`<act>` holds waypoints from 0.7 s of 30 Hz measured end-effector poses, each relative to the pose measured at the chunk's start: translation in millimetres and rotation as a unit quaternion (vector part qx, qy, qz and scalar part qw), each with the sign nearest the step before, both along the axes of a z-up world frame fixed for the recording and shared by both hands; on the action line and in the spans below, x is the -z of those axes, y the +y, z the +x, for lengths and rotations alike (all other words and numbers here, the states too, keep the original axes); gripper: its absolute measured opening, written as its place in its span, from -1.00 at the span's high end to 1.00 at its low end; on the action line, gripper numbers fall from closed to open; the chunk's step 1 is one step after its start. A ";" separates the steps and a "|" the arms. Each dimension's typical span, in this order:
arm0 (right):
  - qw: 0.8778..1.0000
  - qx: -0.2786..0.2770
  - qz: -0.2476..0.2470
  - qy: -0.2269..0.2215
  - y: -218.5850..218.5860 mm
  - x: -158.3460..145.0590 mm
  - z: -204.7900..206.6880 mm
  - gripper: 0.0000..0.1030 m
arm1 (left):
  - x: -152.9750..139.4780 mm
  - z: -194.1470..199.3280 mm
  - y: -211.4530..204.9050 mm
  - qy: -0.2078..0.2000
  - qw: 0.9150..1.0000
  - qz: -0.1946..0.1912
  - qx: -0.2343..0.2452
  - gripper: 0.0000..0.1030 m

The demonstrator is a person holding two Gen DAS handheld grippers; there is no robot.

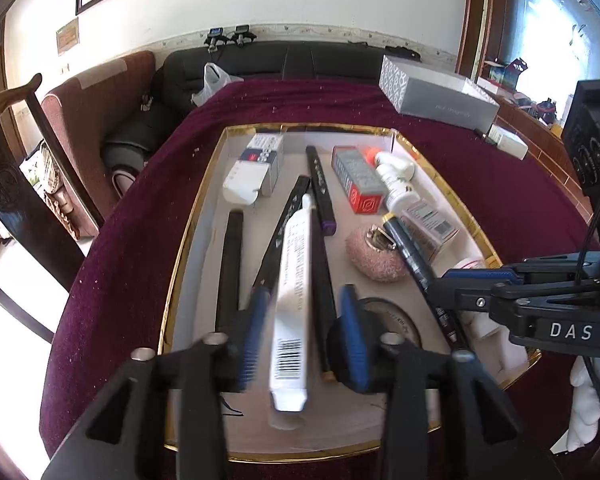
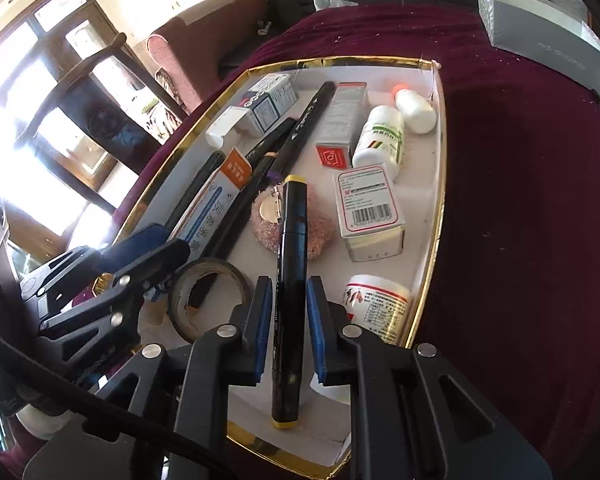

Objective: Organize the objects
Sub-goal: 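Lower the medicine box and marker into the tray and open both tools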

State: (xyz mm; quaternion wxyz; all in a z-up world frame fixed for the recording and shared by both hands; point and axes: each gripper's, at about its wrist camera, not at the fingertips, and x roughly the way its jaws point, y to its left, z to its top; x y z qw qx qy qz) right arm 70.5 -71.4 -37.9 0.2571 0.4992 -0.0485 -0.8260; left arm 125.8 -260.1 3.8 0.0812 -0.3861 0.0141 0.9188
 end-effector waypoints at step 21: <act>0.986 0.043 0.024 0.160 15.0 -58.2 31.0 -0.39 | -63.9 38.1 -3.1 0.132 0.984 0.039 -0.111 -0.98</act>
